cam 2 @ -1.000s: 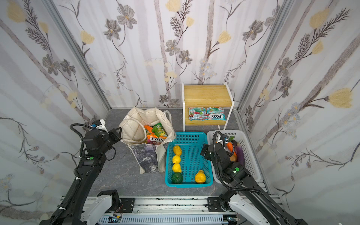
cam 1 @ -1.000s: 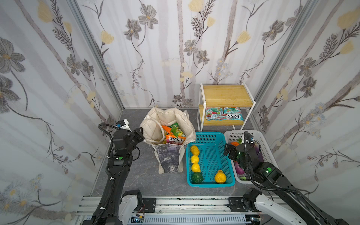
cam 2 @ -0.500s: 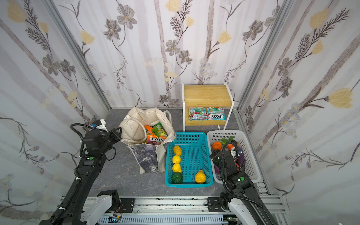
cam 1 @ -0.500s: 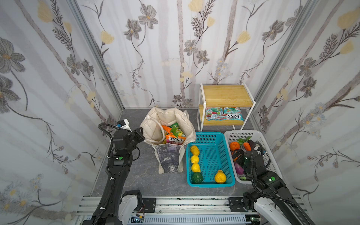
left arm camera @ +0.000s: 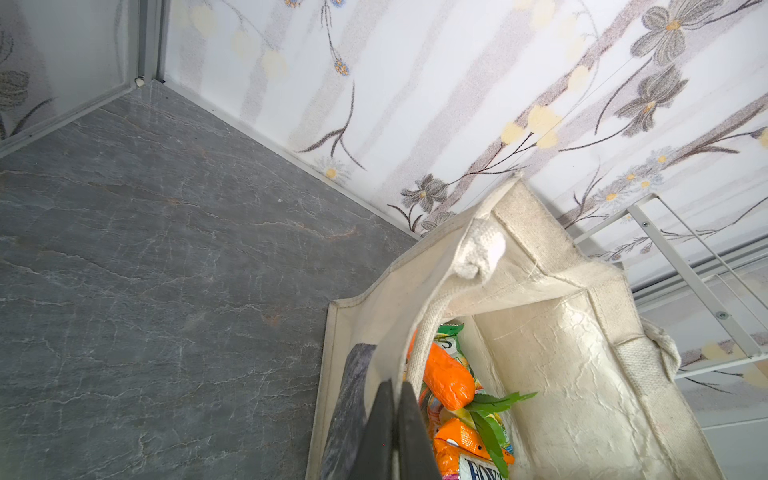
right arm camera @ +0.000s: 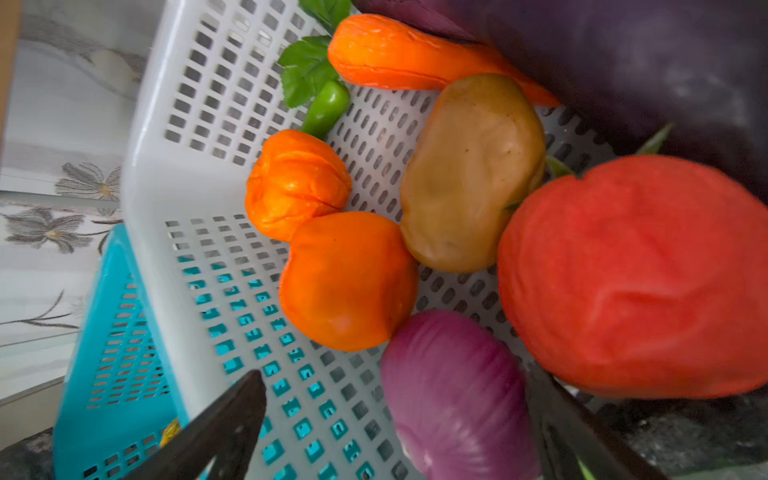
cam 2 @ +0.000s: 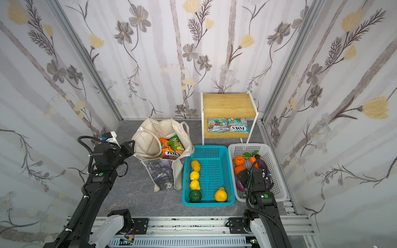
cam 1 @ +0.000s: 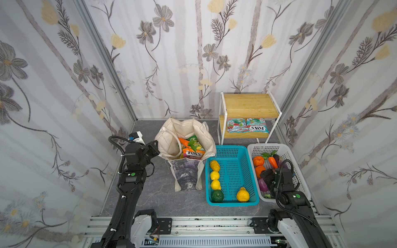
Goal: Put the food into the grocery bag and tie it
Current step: 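Lower the right gripper onto the purple onion in the basket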
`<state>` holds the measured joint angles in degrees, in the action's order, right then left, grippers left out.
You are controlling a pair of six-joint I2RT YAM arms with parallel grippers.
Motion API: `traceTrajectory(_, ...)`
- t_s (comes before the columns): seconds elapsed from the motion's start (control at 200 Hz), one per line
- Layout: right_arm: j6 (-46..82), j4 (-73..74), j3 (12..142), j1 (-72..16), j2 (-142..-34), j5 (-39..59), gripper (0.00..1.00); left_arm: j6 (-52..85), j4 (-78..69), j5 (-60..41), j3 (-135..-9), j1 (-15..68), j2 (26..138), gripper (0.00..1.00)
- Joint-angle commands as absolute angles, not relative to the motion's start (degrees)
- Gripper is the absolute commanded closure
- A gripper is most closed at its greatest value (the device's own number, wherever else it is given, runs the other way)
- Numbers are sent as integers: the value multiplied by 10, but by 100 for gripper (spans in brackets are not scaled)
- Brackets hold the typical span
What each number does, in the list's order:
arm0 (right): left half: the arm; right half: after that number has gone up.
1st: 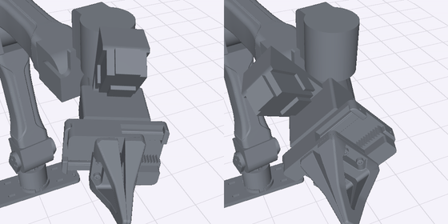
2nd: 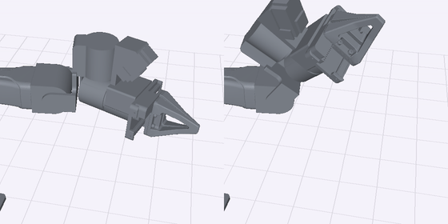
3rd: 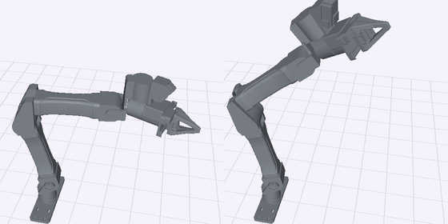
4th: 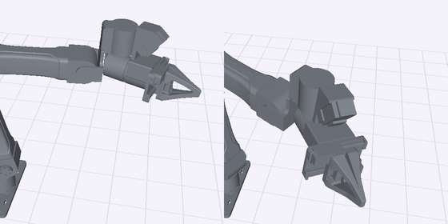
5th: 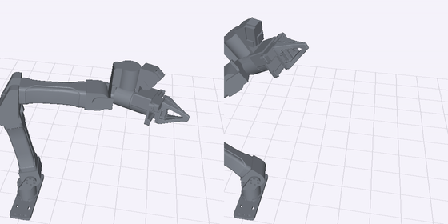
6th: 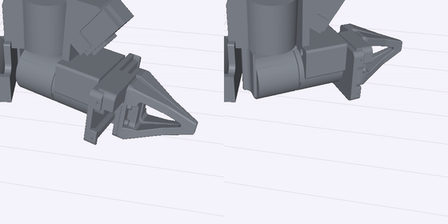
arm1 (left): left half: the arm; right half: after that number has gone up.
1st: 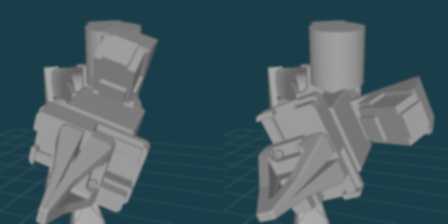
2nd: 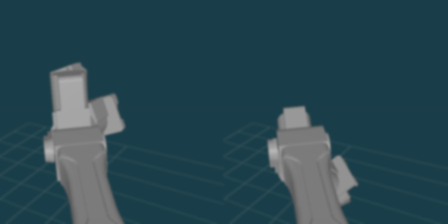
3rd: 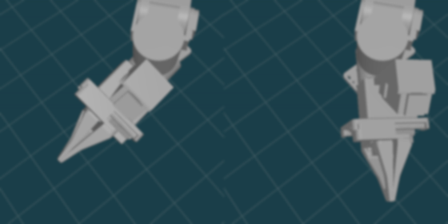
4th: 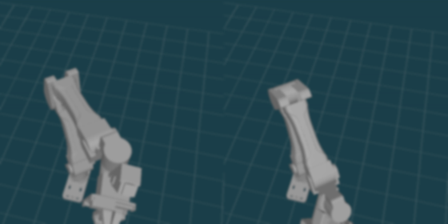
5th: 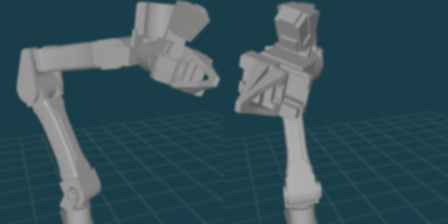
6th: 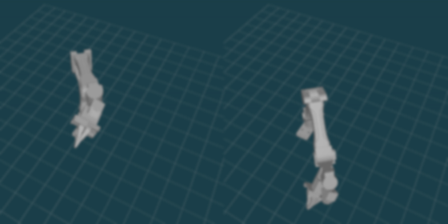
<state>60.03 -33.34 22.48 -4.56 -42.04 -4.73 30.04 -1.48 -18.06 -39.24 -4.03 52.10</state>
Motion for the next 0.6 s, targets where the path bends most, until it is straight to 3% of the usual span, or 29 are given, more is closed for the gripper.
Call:
traceTrajectory(0.0,609,-316,221,-27,-437,9,3,302,-31,-183,-396,-40,519,100)
traceTrajectory(0.6,590,-265,187,39,-489,21,14,302,-31,-182,-395,-38,521,100)
